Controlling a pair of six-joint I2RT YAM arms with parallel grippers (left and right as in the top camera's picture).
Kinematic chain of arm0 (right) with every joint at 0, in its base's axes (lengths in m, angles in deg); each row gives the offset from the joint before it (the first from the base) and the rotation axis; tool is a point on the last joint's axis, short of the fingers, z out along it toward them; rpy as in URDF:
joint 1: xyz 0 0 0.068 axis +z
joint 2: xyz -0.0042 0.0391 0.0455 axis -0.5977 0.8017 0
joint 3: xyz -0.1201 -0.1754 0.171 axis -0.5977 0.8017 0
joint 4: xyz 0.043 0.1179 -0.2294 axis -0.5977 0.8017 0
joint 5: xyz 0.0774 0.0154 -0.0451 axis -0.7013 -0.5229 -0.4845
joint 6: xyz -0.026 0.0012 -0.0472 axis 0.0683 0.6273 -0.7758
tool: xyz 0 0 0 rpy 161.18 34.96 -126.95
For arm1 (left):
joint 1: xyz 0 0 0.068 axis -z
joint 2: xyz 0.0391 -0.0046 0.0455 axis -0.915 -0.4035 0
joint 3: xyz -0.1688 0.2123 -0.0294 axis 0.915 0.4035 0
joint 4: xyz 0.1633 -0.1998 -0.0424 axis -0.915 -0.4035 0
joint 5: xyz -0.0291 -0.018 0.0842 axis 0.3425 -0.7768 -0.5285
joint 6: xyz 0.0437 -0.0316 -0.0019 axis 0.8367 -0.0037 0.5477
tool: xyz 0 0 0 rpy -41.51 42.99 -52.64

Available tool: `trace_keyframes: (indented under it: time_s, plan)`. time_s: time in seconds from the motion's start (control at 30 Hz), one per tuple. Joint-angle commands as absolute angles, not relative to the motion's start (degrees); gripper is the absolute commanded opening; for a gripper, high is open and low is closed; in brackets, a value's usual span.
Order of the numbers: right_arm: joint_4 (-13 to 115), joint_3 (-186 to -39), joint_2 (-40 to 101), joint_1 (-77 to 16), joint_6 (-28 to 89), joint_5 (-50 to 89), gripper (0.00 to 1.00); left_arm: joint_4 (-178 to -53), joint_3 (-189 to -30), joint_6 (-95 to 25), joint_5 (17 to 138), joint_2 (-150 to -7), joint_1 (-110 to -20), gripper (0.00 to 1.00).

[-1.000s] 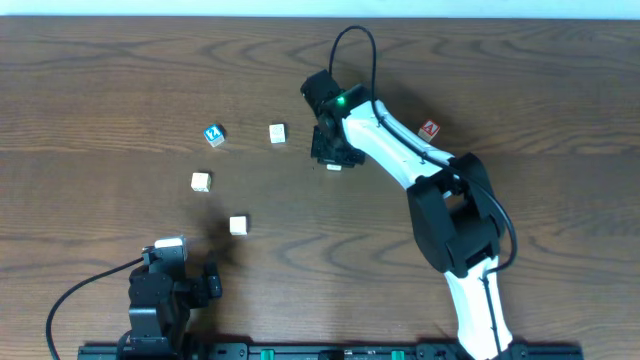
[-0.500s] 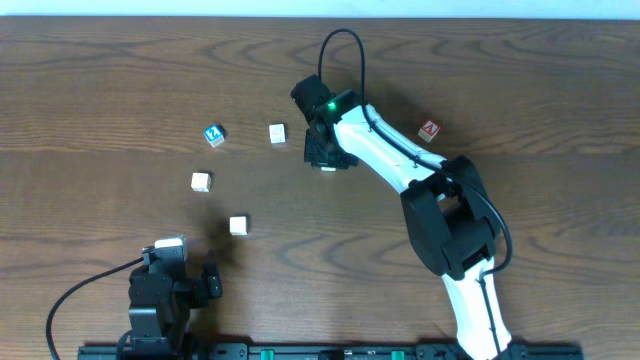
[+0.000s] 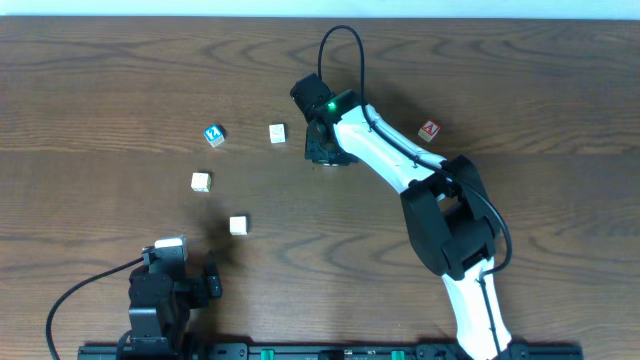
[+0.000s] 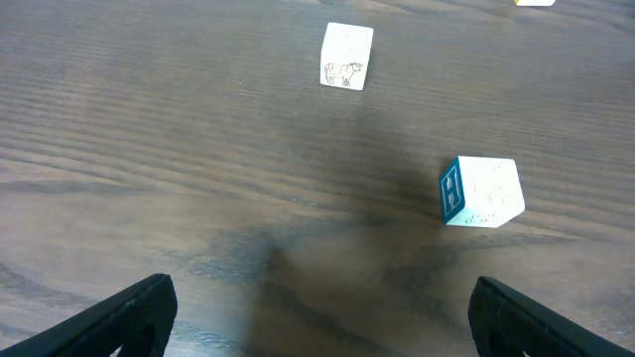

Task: Spell out Ai2
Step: 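Lift the I block and carry it toward the upper center, then lower the I block onto the table and open the right gripper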

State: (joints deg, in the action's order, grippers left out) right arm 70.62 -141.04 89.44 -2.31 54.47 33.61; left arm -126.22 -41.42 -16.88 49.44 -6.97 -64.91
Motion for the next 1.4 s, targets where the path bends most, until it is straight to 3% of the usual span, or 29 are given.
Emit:
trace_keyframes:
  time_s: [0.0, 0.7, 0.9, 1.37]
  plan:
    - [70.42, -142.18, 90.05, -1.05, 53.74, 35.01, 0.02, -128.10, -40.11, -16.68, 49.02, -6.60, -64.73, 0.95]
    - [69.96, -142.16, 90.07, -1.05, 53.74, 34.40, 0.02, -128.10, -40.11, -16.68, 49.02, -6.60, -64.73, 0.95]
    - [69.98, -142.12, 90.07, -1.05, 53.74, 34.83, 0.17, -128.10, -40.11, -16.68, 49.02, -6.60, -64.73, 0.95]
    - [70.05, -142.12, 90.07, -1.05, 53.74, 35.05, 0.29, -128.10, -40.11, -16.68, 49.02, -6.60, -64.73, 0.95]
